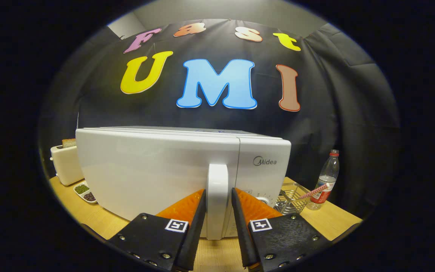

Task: Open the microwave, put the food inside, and close the microwave door.

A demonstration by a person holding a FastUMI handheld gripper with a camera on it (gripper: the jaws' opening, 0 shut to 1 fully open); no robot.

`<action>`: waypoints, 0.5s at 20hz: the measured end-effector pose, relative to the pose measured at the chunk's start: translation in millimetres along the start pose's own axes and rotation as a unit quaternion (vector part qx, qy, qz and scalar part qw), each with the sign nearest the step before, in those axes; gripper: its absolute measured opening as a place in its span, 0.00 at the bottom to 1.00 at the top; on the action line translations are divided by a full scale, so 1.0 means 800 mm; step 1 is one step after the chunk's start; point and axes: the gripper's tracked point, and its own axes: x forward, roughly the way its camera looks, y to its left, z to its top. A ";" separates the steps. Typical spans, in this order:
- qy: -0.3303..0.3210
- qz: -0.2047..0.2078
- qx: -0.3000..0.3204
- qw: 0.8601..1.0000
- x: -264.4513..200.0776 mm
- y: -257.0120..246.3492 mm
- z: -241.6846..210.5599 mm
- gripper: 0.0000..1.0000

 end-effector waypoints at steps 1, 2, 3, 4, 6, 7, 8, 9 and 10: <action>0.005 0.004 0.004 1.000 0.002 0.004 -0.003 0.45; 0.004 0.003 0.004 1.000 -0.005 -0.001 0.001 0.42; 0.003 0.003 0.003 1.000 0.003 -0.001 -0.003 0.33; 0.002 0.005 0.005 1.000 0.001 0.002 -0.004 0.28; -0.002 0.008 0.002 1.000 0.000 0.004 0.000 0.28; 0.004 0.007 0.004 1.000 0.003 0.002 -0.004 0.28; 0.005 0.003 0.001 1.000 0.002 0.002 -0.003 0.18; 0.004 0.002 0.003 1.000 -0.004 0.003 -0.002 0.18; 0.004 0.001 0.006 1.000 -0.004 0.002 -0.001 0.11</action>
